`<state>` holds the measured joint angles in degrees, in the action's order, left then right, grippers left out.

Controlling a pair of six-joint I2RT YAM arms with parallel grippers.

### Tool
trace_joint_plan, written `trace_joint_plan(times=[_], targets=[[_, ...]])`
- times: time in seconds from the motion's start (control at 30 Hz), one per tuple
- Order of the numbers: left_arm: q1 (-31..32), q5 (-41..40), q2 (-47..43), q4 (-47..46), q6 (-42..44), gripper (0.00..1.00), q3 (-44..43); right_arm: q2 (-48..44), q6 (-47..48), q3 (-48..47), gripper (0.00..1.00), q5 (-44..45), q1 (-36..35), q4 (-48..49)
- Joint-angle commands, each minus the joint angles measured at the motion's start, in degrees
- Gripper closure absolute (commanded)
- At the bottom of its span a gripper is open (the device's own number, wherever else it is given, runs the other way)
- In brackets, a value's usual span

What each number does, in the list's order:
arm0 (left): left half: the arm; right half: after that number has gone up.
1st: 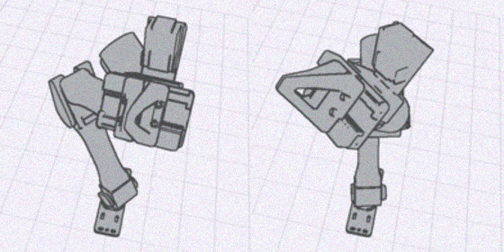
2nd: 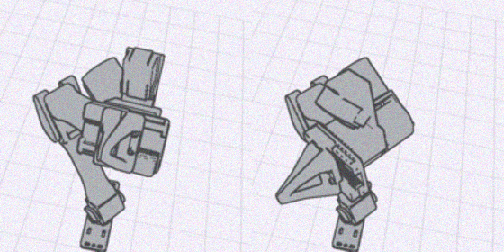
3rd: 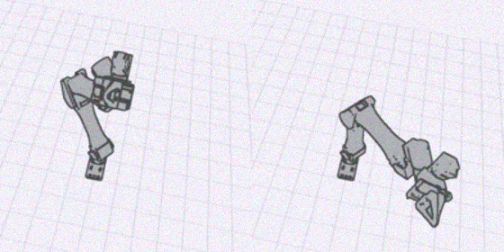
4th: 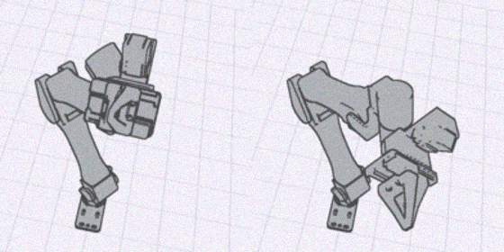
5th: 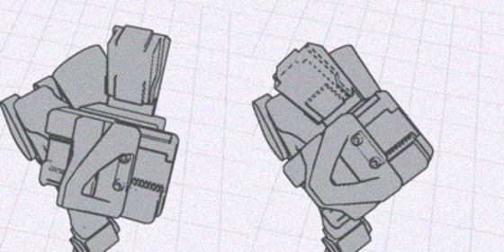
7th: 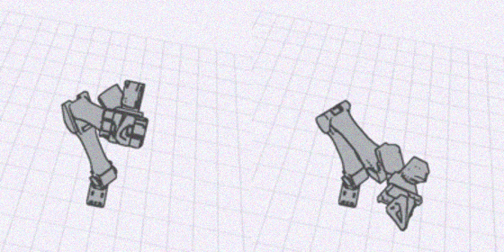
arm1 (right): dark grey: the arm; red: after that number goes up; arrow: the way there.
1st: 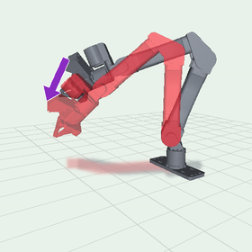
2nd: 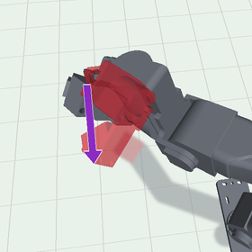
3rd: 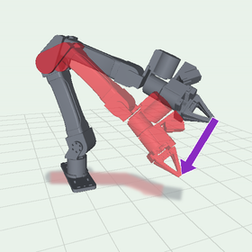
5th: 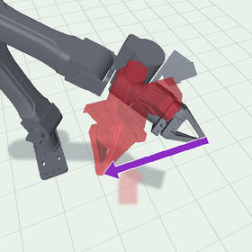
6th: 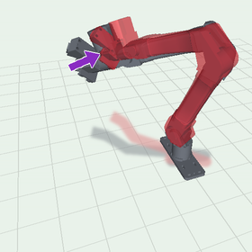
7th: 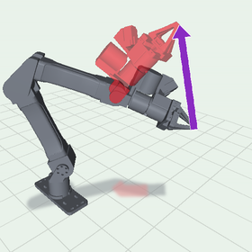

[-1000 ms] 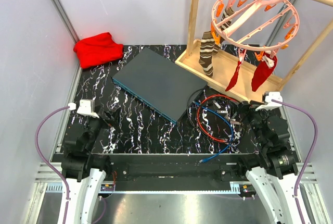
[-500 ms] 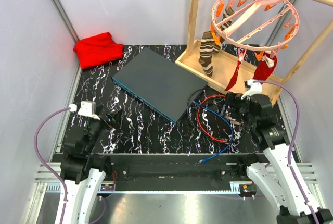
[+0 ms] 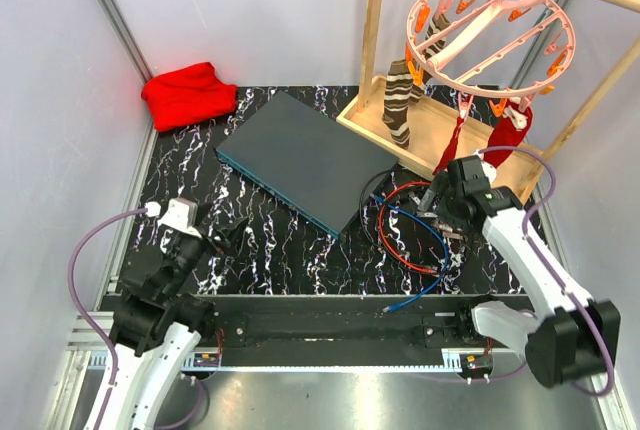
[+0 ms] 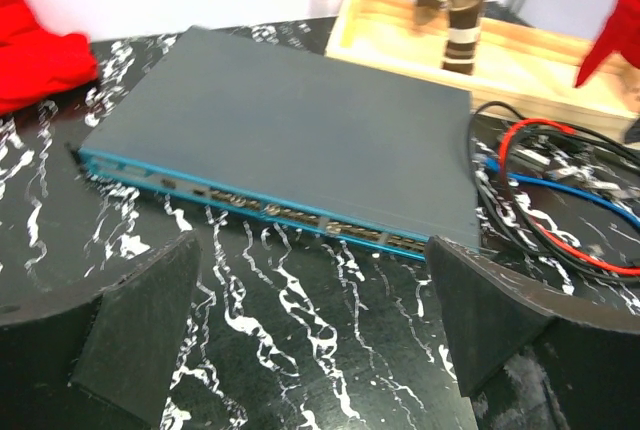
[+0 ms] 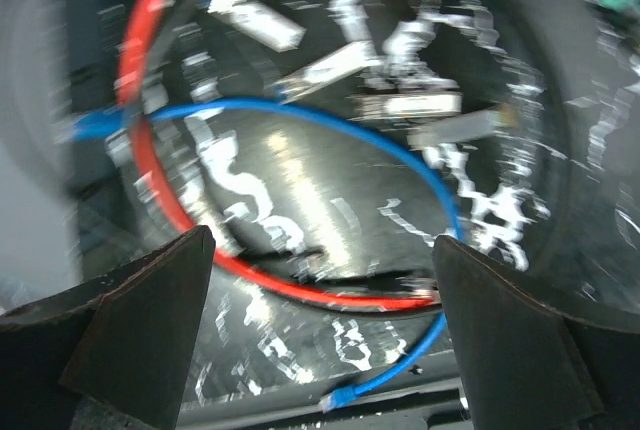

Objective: Insert the plug into the switch port
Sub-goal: Pick up the plug from the center of the board.

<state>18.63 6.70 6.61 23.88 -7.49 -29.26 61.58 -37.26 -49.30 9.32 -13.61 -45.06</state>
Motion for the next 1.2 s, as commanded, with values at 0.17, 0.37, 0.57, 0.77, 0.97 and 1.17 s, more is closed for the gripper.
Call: trace_joint_plan(times=[0.17, 0.37, 0.57, 0.77, 0.97, 1.17], targets=[[6.76, -1.52, -2.04, -3.84, 1.69, 0.01, -0.10, 10.56, -10.04, -5.98, 0.06, 13.88, 4.71, -6.27], [7.65, -0.46, -0.46, -3.75, 1.95, 0.01, -0.45, 13.38, 5.58, -4.06, 0.14, 5.30, 9.65, 4.17], [7.73, 0.86, 5.68, -1.74, 1.86, 0.01, -2.47, 17.60, 22.30, -5.46, 0.16, -6.67, 10.09, 9.46], [7.65, 1.48, 8.86, -0.94, 1.95, 0.01, -3.44, 22.52, 23.63, -6.69, 0.21, -12.31, 10.00, 12.01], [7.73, 0.77, 8.51, -0.94, 2.21, 0.01, -3.18, 27.27, 23.89, -5.11, 0.25, -15.38, 10.00, 14.38], [7.73, 0.95, 8.24, -1.03, 2.39, 0.01, -3.18, 28.24, 23.55, -3.09, 0.26, -18.45, 10.00, 16.23]])
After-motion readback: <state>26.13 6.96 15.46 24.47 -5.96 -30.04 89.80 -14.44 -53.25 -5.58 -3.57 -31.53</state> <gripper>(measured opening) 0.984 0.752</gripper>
